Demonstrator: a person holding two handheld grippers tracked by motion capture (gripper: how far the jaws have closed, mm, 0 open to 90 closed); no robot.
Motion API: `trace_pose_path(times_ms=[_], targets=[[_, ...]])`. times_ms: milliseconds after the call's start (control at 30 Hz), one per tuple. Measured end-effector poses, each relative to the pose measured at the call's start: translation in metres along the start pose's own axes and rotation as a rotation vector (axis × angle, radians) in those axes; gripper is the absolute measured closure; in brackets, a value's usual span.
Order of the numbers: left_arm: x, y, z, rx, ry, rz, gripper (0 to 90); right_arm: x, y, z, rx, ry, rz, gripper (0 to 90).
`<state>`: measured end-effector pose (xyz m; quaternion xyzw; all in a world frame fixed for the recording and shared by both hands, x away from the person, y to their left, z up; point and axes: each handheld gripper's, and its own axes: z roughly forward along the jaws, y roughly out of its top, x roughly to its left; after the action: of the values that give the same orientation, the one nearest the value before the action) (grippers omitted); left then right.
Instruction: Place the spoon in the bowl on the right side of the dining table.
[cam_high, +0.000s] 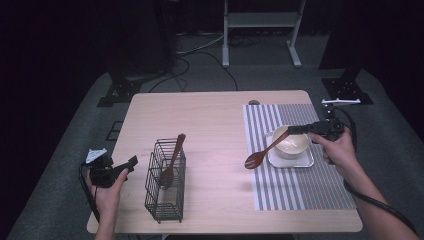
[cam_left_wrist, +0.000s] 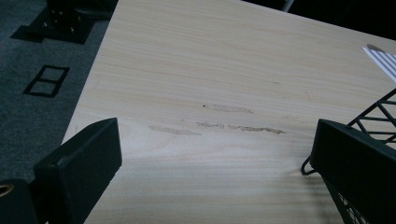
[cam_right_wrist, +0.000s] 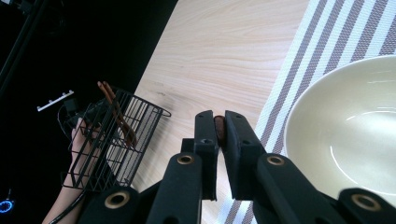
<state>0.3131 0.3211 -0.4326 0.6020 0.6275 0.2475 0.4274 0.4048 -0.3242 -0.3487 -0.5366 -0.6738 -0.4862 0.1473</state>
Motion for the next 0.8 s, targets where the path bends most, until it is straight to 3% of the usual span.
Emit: trace_pose_path(times_ms=[800], targets=[[0.000,0.000,0.000,0.000,0.001,0.002,1.2,-0.014,0.000,-0.017,-0.055,-0.022,0.033,83.3]])
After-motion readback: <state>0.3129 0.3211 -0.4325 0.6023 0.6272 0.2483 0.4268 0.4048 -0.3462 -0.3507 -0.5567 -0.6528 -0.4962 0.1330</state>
